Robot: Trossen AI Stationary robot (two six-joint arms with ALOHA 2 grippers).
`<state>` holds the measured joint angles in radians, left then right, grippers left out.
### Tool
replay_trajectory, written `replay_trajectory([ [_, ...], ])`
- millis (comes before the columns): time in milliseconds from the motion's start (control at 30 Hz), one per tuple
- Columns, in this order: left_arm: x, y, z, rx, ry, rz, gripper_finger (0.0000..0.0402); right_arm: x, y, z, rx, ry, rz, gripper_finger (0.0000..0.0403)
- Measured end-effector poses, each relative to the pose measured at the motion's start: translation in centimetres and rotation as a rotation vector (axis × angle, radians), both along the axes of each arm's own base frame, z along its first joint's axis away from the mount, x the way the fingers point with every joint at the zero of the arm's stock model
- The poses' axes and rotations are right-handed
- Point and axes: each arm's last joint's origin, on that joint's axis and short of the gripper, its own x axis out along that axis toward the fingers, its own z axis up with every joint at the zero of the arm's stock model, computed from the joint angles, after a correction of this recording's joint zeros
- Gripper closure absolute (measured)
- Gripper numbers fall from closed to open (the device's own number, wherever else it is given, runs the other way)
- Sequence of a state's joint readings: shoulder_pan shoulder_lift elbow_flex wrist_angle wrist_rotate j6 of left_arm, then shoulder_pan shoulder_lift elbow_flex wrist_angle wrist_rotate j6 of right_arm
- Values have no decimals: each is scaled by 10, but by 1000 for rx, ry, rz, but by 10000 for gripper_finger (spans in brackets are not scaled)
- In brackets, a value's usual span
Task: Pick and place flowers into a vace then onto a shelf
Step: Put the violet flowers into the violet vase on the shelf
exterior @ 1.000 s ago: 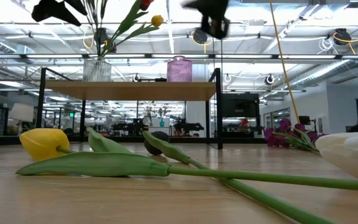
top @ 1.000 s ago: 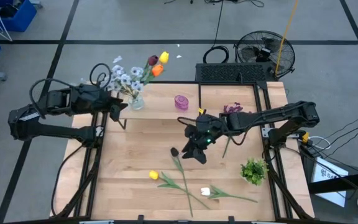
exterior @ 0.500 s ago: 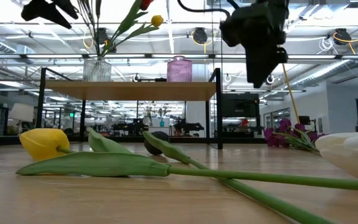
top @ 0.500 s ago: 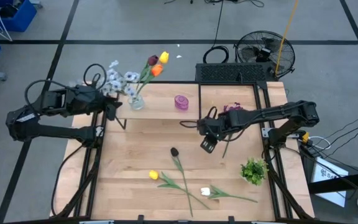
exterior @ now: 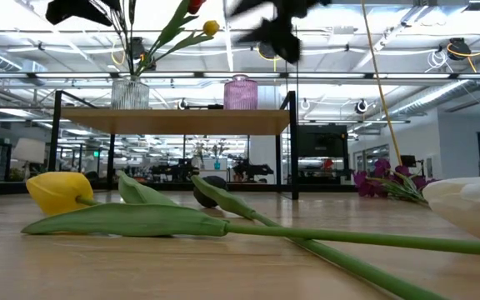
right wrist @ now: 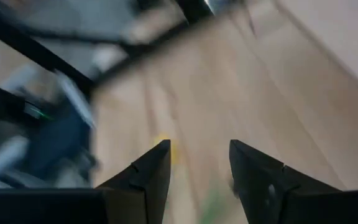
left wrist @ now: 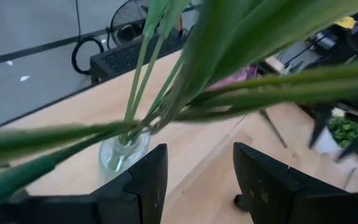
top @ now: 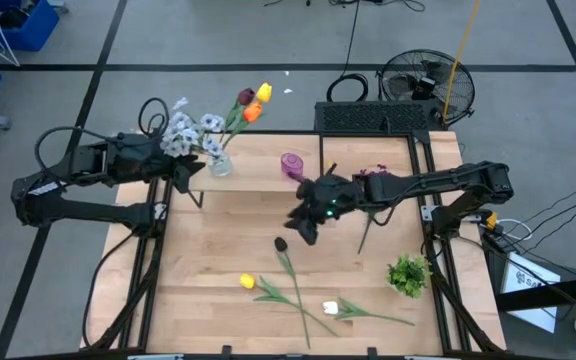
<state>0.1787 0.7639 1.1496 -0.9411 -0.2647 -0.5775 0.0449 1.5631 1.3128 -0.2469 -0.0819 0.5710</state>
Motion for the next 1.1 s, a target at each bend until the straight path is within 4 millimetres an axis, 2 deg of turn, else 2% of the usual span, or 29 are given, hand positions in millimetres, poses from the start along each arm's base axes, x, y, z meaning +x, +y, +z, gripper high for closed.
replay_trajectory([
  [100, 0, 0, 2, 20, -13, -6, 215, 8, -2, 14, 4, -171, 26, 248],
  [200, -3, 0, 11, 31, -36, -4, 215, 11, -5, 23, 31, -258, 38, 248],
  [400, -17, -2, 40, 96, -109, -11, 215, 11, -7, 22, 43, -256, 45, 248],
  [733, -55, -11, 97, 190, -298, -100, 215, 10, -5, 22, 62, -250, 101, 248],
  [933, -74, -17, 122, 244, -410, -183, 215, 3, -4, 13, 101, -116, 133, 248],
  [1100, -90, -21, 137, 278, -485, -209, 215, -26, -5, 0, 128, 197, 97, 248],
])
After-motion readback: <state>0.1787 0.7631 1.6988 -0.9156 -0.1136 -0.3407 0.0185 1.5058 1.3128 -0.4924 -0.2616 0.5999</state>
